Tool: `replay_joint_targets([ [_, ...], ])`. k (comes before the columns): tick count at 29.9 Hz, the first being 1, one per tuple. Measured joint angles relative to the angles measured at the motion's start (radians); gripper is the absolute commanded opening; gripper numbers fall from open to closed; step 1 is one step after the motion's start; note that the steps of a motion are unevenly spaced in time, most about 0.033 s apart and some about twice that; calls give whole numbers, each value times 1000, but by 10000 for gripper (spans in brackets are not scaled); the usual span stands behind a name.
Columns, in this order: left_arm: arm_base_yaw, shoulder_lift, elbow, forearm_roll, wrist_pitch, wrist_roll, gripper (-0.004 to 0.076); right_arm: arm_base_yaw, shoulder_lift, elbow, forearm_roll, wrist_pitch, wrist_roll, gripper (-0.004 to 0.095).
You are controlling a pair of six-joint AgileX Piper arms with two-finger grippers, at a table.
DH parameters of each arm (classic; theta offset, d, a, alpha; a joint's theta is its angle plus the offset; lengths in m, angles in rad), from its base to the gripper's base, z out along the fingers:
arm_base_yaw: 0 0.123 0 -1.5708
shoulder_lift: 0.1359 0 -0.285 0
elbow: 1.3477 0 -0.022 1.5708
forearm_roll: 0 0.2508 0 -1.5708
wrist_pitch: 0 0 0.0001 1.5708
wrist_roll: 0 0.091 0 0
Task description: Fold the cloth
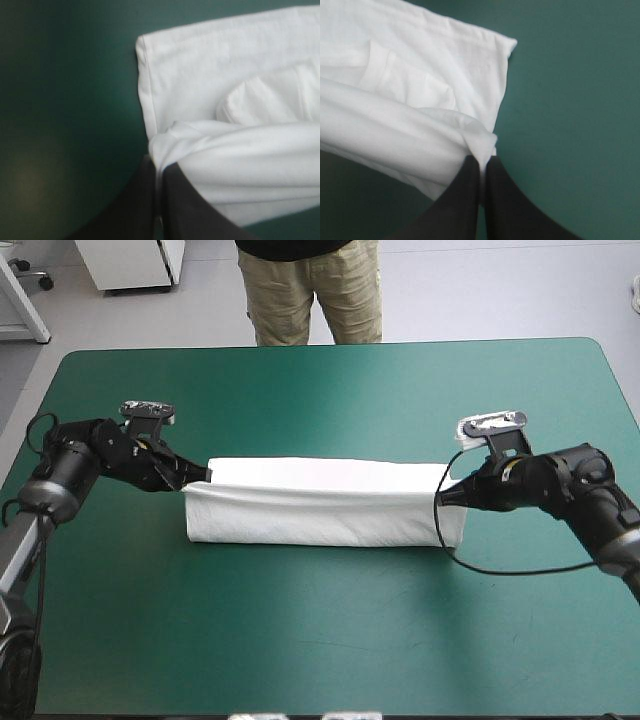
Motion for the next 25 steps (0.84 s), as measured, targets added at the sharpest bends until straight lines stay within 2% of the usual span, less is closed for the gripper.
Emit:
replay_joint_targets([
  [4, 0, 118, -67, -18, -45, 0, -9, -57, 127, -82, 74, -27, -82, -17],
  [9, 0, 224, -115, -33, -88, 0, -9, -83, 275, -166, 96, -35, -110, -3],
  [13, 0, 272, -126, -34, -115, 0, 11, -87, 360, -216, 101, -41, -114, 116],
  [15, 0, 285, -126, -37, -125, 7, 91, -89, 389, -230, 102, -45, -114, 183],
  [20, 0, 298, -127, -51, -144, 24, 468, -90, 419, -239, 103, -65, -114, 321],
  [21, 0, 298, -127, -57, -149, 27, 517, -91, 419, -239, 103, -71, -114, 349],
  [23, 0, 298, -134, -64, -153, 28, 573, -91, 418, -247, 101, -74, -114, 397],
  [25, 0, 298, -158, -65, -139, 29, 564, -92, 410, -259, 98, -73, -114, 430],
])
